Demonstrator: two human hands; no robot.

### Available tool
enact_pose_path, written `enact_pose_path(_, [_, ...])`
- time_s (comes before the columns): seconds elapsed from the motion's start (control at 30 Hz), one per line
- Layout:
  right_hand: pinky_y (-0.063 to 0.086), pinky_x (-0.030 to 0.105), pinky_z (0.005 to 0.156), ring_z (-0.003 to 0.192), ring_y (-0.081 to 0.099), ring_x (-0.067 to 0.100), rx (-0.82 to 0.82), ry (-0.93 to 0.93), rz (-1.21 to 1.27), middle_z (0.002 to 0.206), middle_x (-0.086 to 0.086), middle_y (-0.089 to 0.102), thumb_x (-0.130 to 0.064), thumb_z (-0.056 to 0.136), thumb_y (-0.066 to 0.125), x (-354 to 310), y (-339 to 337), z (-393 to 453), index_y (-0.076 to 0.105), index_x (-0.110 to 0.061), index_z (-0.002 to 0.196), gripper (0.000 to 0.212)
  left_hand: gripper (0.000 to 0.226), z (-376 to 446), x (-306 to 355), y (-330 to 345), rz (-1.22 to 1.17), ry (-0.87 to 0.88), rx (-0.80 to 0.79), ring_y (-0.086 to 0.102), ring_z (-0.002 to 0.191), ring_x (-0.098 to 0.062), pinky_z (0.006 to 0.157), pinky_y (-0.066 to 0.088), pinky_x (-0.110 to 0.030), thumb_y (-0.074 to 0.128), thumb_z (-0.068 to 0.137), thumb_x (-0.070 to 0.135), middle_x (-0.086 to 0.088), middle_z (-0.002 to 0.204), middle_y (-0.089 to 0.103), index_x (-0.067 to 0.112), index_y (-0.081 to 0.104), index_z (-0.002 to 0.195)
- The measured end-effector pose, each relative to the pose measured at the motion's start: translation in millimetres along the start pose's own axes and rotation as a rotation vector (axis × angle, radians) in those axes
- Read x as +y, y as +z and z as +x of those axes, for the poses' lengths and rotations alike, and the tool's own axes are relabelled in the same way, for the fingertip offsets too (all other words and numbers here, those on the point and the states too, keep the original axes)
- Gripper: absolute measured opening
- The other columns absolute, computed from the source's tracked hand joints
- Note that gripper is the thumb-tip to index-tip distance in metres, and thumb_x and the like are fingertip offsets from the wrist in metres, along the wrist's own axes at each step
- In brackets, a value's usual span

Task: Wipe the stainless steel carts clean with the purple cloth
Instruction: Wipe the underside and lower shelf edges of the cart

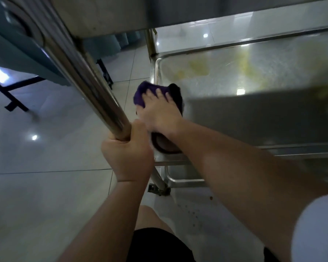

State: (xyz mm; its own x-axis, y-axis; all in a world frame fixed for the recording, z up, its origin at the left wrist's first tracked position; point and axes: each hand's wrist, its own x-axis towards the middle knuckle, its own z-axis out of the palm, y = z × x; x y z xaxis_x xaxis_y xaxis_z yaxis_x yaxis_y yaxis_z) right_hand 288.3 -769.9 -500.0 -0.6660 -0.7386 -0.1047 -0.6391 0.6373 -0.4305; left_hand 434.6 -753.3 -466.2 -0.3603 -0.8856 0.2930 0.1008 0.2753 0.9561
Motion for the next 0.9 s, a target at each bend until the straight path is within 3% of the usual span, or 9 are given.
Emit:
enact_pose_path(0.1, [-0.002, 0.040, 0.128, 0.159, 0.003, 0.015, -0.103, -0.278, -0.012, 0.171, -0.010, 0.017, -0.049, 0.107, 0.022, 17.7, -3.4, -47.4, 0.024, -0.028, 0.163, 0.060, 0.039, -1.3, -3.0, -1.0, -0.027, 0.000, -0.024, 0.047, 0.043, -0.018, 0.042, 0.040, -0.024, 0.064, 0.080, 0.028, -0.010, 0.047, 0.047, 0.002, 0.047, 0.058])
enact_pose_path(0.2, [-0.007, 0.030, 0.125, 0.156, -0.001, 0.003, -0.217, -0.434, -0.033, 0.170, -0.020, 0.010, -0.059, 0.103, 0.020, 51.3, -7.3, -96.7, 0.015, -0.040, 0.163, 0.063, 0.037, -1.8, -5.3, -2.5, -0.016, -0.014, -0.023, 0.048, 0.044, -0.021, 0.042, 0.040, -0.028, 0.063, 0.080, 0.031, -0.015, 0.049, 0.048, 0.002, 0.049, 0.061])
enact_pose_path(0.27, [-0.010, 0.026, 0.121, 0.155, -0.003, -0.001, -0.235, -0.422, -0.086, 0.169, -0.023, 0.008, -0.064, 0.100, 0.017, 73.2, -16.8, -98.8, 0.013, -0.043, 0.162, 0.065, 0.040, -2.3, -4.9, -2.3, -0.007, -0.010, -0.029, 0.046, 0.044, -0.022, 0.042, 0.038, -0.029, 0.063, 0.080, 0.030, -0.022, 0.052, 0.045, 0.000, 0.048, 0.060])
enact_pose_path(0.37, [-0.003, 0.031, 0.123, 0.157, 0.004, 0.008, -0.117, -0.255, -0.158, 0.171, -0.016, 0.011, -0.058, 0.105, 0.024, 85.8, -30.2, -50.9, 0.020, -0.036, 0.163, 0.063, 0.047, -3.3, -2.7, -2.3, -0.002, -0.021, -0.029, 0.043, 0.044, -0.024, 0.041, 0.035, -0.028, 0.062, 0.078, 0.031, -0.029, 0.056, 0.042, -0.009, 0.045, 0.061])
enact_pose_path(0.47, [-0.001, 0.042, 0.127, 0.159, 0.001, 0.016, -0.079, -0.052, -0.168, 0.173, -0.010, 0.006, -0.054, 0.106, 0.017, 71.0, -30.9, 12.0, 0.012, -0.028, 0.166, 0.065, 0.047, -3.8, -1.9, 0.1, -0.007, -0.041, -0.017, 0.044, 0.044, -0.021, 0.041, 0.038, -0.026, 0.062, 0.078, 0.032, -0.028, 0.056, 0.042, -0.009, 0.045, 0.062])
enact_pose_path(0.57, [-0.004, 0.045, 0.127, 0.159, -0.003, 0.020, -0.055, 0.032, -0.122, 0.173, -0.009, 0.002, -0.051, 0.104, 0.009, 48.9, -19.8, 36.4, 0.006, -0.026, 0.166, 0.067, 0.045, -3.8, -4.7, 1.4, 0.005, -0.019, 0.012, 0.047, 0.044, -0.026, 0.041, 0.041, -0.027, 0.063, 0.079, 0.032, -0.023, 0.055, 0.044, -0.007, 0.047, 0.062])
enact_pose_path(0.7, [-0.005, 0.043, 0.127, 0.159, -0.001, 0.018, -0.057, -0.048, -0.100, 0.173, -0.011, 0.004, -0.054, 0.102, 0.011, 41.7, -12.1, 6.4, 0.009, -0.031, 0.165, 0.067, 0.042, -4.9, -3.8, 0.4, 0.007, 0.002, 0.019, 0.045, 0.047, -0.042, 0.041, 0.038, -0.034, 0.063, 0.081, 0.029, -0.024, 0.054, 0.043, -0.002, 0.046, 0.060])
enact_pose_path(0.9, [-0.009, 0.037, 0.124, 0.158, -0.002, 0.012, -0.139, -0.286, -0.068, 0.172, -0.014, 0.005, -0.052, 0.105, 0.023, 35.1, 1.1, -88.8, 0.010, -0.037, 0.164, 0.063, 0.033, -0.6, -0.4, 1.8, 0.006, -0.035, -0.003, 0.047, 0.046, -0.019, 0.045, 0.040, -0.029, 0.064, 0.080, 0.029, 0.003, 0.048, 0.046, 0.027, 0.051, 0.049])
